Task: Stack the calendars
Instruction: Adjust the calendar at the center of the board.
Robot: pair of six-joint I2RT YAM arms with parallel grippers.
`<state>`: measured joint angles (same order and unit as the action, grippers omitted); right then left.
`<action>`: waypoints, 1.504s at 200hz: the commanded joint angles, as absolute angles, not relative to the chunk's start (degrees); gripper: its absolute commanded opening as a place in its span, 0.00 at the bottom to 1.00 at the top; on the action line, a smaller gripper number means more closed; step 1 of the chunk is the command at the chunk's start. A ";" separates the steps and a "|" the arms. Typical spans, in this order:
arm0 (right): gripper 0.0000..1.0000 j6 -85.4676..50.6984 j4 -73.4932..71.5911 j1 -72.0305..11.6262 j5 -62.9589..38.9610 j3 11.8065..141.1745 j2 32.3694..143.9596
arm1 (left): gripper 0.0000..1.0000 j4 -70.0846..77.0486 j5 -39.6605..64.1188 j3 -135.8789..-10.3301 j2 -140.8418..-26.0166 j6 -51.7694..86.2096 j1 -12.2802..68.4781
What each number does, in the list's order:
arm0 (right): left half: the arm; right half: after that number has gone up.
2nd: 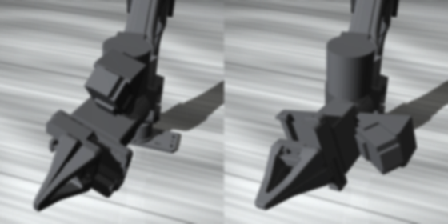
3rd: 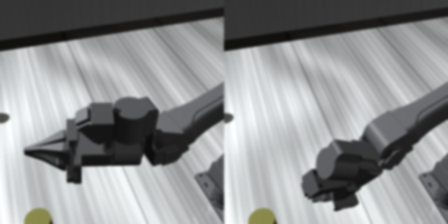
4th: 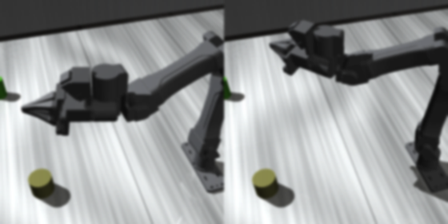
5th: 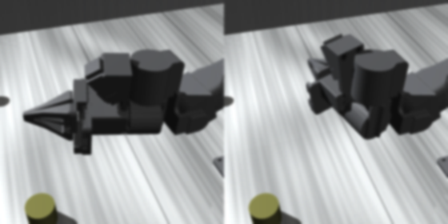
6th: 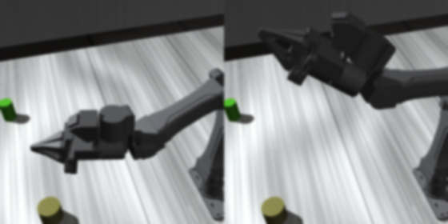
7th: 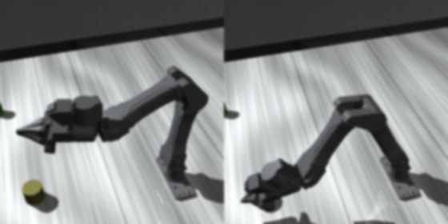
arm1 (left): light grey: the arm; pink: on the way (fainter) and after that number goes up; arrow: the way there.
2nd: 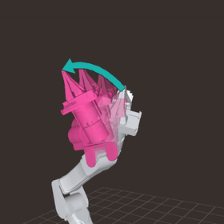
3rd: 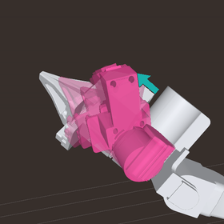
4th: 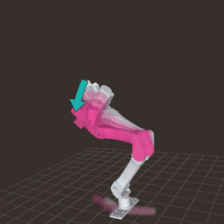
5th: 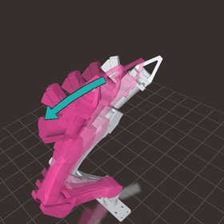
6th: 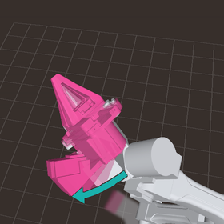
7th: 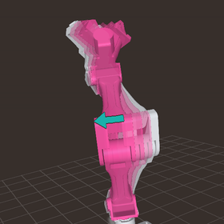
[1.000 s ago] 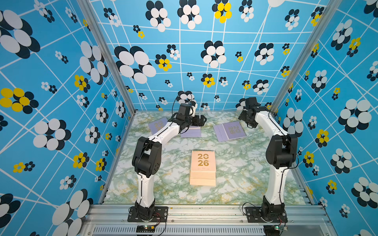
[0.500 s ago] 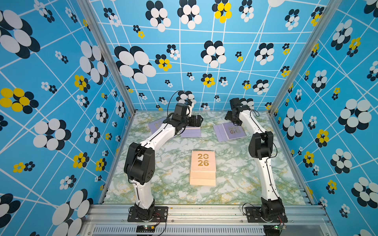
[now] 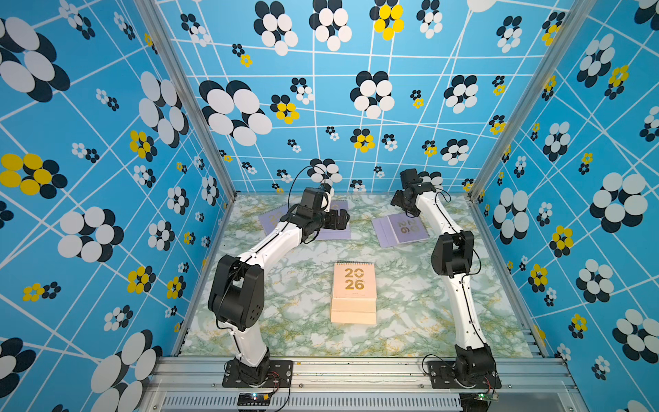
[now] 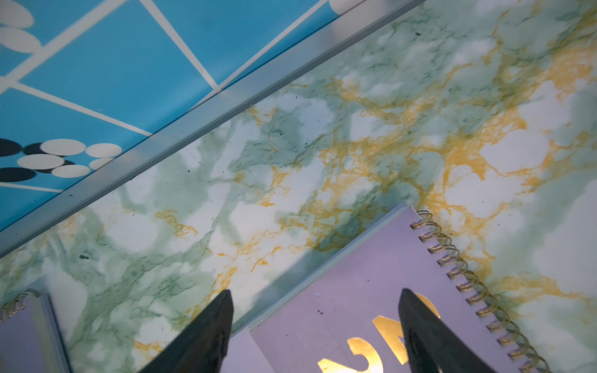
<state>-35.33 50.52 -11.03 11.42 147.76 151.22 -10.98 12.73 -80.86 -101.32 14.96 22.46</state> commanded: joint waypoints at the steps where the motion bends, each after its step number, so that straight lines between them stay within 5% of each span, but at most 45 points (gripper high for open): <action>1: 0.82 -36.46 53.94 -10.90 11.20 150.36 154.11 | 1.00 -11.94 11.62 -79.22 -98.76 14.63 22.34; 191: 0.83 -42.41 57.11 -8.79 11.72 137.01 149.04 | 1.00 -11.25 11.34 -76.47 -96.92 13.73 22.50; 301: 0.83 -43.59 48.53 -7.14 12.74 114.30 136.74 | 1.00 -9.50 11.52 -74.59 -95.74 14.06 22.48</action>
<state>-41.69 47.18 -8.25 13.02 119.11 138.04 -10.63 11.94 -75.94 -98.04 14.92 22.52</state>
